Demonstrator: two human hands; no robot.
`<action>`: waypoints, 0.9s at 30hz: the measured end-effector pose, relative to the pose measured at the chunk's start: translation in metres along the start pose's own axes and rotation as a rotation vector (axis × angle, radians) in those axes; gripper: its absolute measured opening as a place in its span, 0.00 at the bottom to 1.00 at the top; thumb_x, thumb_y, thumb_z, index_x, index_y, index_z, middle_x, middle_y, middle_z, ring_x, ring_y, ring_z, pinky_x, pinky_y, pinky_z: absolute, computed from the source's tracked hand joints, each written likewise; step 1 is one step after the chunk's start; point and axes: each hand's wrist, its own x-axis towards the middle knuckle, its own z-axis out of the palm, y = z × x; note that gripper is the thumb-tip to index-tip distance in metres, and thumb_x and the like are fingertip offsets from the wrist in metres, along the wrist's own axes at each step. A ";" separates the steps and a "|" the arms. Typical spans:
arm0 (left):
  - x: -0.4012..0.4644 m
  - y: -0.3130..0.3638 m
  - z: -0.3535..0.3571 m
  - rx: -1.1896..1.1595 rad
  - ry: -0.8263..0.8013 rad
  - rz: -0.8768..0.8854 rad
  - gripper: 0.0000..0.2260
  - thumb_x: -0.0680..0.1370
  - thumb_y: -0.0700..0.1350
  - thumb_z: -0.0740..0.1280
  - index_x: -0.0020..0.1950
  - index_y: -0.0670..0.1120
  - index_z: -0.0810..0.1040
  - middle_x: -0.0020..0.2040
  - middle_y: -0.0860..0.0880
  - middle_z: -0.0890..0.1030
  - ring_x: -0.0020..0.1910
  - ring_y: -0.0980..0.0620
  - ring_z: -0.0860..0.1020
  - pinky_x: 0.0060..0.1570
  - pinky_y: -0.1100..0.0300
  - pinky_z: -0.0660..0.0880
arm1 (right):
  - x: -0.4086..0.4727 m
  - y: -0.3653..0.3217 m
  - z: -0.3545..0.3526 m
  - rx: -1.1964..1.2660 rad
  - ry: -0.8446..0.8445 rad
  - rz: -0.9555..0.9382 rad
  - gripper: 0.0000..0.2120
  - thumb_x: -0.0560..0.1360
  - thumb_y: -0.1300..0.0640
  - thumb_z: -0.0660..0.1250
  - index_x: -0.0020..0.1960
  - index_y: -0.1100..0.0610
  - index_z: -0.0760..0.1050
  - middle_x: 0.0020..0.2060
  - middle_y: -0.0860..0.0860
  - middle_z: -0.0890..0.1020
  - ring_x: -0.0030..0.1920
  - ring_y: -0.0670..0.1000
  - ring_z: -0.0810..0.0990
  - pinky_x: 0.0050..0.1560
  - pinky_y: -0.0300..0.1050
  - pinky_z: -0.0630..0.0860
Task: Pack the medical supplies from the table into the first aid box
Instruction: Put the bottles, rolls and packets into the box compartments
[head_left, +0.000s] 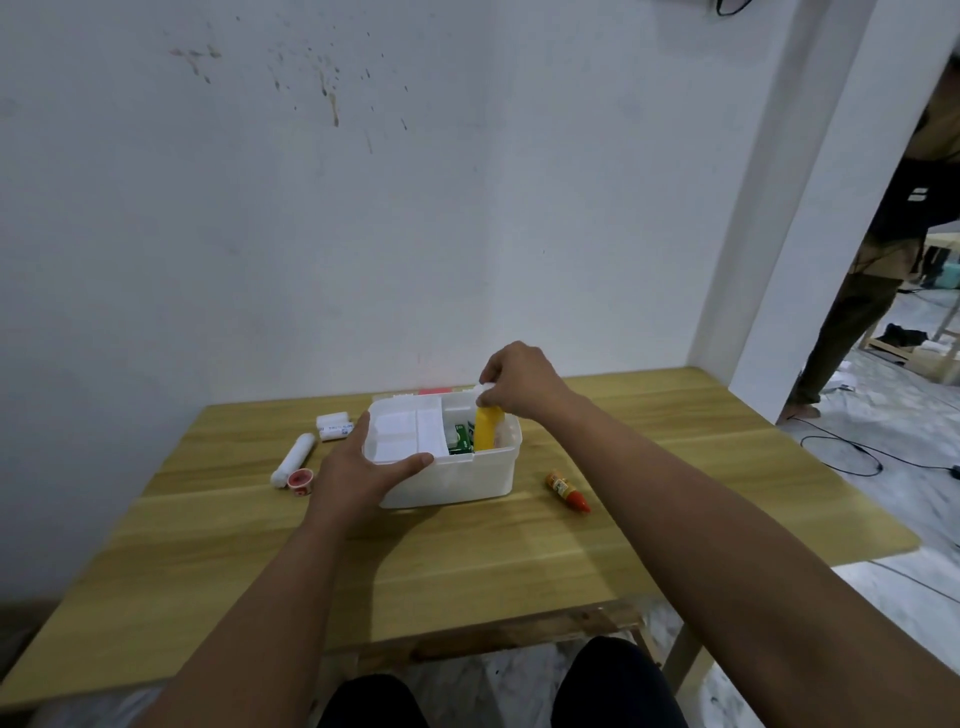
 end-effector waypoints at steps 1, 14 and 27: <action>0.000 0.000 0.000 0.001 -0.002 -0.002 0.51 0.64 0.67 0.76 0.81 0.54 0.57 0.78 0.47 0.66 0.74 0.43 0.66 0.64 0.44 0.72 | 0.000 0.001 0.004 -0.017 -0.010 0.000 0.15 0.67 0.58 0.81 0.53 0.59 0.86 0.50 0.51 0.86 0.50 0.50 0.82 0.49 0.42 0.78; -0.001 0.002 -0.001 -0.011 -0.003 0.000 0.51 0.65 0.65 0.77 0.82 0.53 0.57 0.78 0.46 0.66 0.74 0.42 0.66 0.64 0.44 0.72 | -0.002 0.004 0.020 -0.233 -0.062 -0.112 0.17 0.69 0.56 0.79 0.57 0.57 0.82 0.52 0.52 0.84 0.52 0.53 0.81 0.50 0.46 0.79; -0.004 0.004 -0.002 -0.060 0.008 0.022 0.49 0.66 0.64 0.78 0.81 0.54 0.59 0.76 0.48 0.69 0.73 0.45 0.68 0.62 0.48 0.71 | -0.028 0.065 -0.018 -0.106 -0.430 0.488 0.14 0.71 0.62 0.79 0.53 0.66 0.80 0.45 0.59 0.85 0.44 0.59 0.87 0.43 0.56 0.86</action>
